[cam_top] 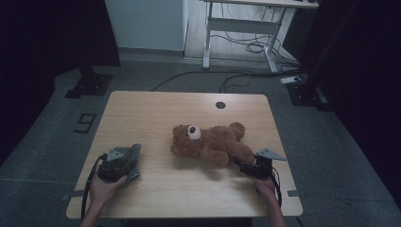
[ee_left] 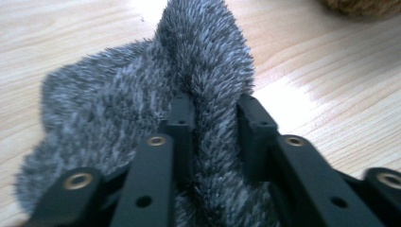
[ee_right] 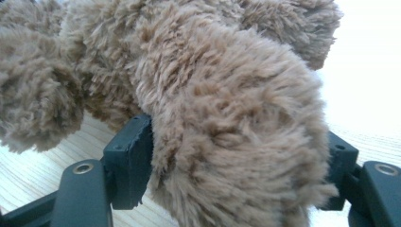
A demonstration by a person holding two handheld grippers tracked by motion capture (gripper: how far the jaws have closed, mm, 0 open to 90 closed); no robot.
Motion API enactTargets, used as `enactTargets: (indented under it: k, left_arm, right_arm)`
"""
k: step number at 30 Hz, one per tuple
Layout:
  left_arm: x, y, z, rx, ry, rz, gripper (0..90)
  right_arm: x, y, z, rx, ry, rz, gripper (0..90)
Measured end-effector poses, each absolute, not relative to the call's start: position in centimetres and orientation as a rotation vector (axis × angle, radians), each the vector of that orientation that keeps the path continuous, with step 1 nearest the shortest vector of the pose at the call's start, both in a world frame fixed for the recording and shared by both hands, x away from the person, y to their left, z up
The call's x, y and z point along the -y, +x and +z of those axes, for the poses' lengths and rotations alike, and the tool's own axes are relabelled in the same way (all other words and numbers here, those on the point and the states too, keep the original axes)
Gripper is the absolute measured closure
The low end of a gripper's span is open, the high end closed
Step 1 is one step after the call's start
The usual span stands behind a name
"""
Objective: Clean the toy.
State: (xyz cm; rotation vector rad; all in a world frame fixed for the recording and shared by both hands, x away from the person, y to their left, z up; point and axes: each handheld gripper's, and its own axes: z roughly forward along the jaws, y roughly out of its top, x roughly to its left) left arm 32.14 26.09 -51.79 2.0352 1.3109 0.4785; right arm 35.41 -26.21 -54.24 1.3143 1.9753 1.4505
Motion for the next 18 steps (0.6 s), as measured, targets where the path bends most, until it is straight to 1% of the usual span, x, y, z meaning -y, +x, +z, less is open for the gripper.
enactTargets:
  k: [2, 5, 8, 12, 18]
  left_arm:
    - [-26.0, 32.1, -51.7, -1.296, 2.053, 0.457, 51.2]
    - [-26.1, 31.7, -50.9, -1.269, 2.025, 0.469, 38.9]
    - [-25.9, 31.1, -49.5, -1.230, 1.996, 0.487, 33.6]
    - [-25.0, 30.4, -48.1, -1.154, 1.978, 0.480, 32.0]
    - [-22.5, 29.8, -48.1, -1.093, 1.980, 0.441, 29.2]
  right_arm:
    - [26.3, 35.3, -54.1, -1.969, 1.316, 1.454, 29.0]
    - [26.2, 35.2, -53.9, -1.953, 1.311, 1.455, 28.9]
    - [26.1, 35.0, -53.7, -1.947, 1.301, 1.457, 28.9]
    - [26.0, 34.4, -53.3, -1.947, 1.278, 1.457, 28.8]
    - [26.1, 33.3, -52.6, -1.932, 1.243, 1.439, 28.7]
